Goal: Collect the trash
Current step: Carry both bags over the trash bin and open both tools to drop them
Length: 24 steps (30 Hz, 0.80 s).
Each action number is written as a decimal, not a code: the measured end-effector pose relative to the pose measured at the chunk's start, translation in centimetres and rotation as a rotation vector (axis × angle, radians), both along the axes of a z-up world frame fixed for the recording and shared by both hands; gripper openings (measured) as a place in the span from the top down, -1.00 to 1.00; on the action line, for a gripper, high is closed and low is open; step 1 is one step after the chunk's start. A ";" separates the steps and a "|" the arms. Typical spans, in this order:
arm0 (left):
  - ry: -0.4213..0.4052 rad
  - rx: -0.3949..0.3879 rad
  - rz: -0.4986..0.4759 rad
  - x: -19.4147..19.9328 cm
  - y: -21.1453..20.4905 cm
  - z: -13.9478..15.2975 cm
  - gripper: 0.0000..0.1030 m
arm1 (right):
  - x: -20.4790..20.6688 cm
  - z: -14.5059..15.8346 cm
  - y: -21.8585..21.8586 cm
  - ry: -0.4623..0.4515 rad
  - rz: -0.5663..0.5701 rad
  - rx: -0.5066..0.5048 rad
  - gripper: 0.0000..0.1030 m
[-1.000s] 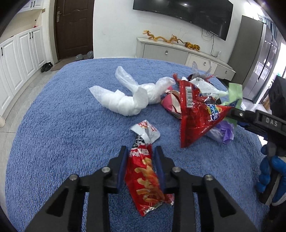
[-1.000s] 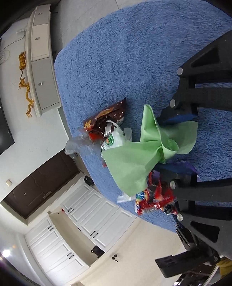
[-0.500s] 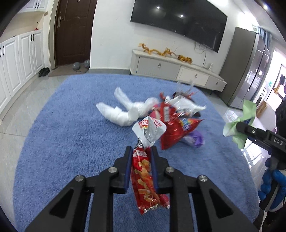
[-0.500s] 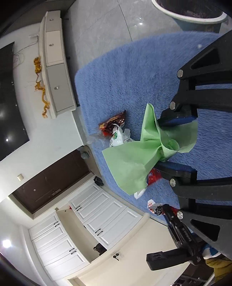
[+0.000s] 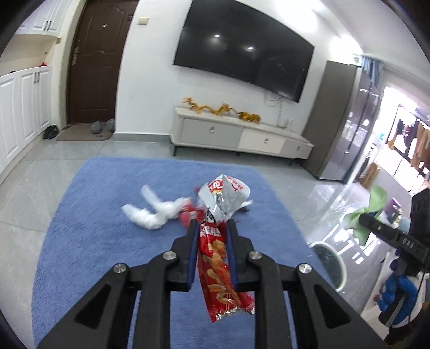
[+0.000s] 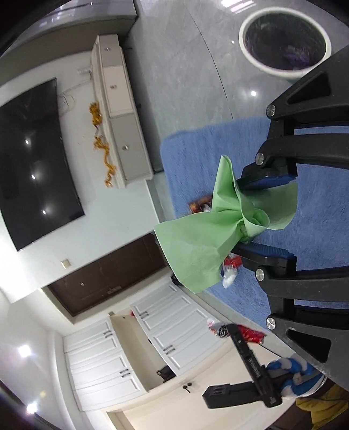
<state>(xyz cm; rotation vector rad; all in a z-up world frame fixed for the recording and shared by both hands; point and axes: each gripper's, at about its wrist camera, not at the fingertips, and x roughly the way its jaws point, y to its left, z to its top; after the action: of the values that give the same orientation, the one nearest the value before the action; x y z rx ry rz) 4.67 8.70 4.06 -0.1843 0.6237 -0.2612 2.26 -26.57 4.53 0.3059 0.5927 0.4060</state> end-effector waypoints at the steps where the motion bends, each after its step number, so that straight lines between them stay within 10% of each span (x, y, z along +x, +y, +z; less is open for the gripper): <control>1: -0.004 -0.006 -0.017 0.0 -0.7 0.5 0.65 | -0.4 0.2 -0.7 -0.004 -0.013 -0.005 0.35; 14: 0.012 0.013 -0.337 2.8 -17.9 3.1 0.65 | -4.3 -0.8 -13.2 0.014 -0.269 -0.071 0.35; 24: 0.120 0.126 -0.562 6.5 -35.0 -2.1 0.65 | -2.2 -7.9 -22.4 0.168 -0.405 -0.035 0.34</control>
<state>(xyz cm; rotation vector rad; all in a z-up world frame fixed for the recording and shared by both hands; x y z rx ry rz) 11.16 -26.35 1.98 0.1035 0.8019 -0.7542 0.07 -48.97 -3.36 0.4188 0.6828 -0.0207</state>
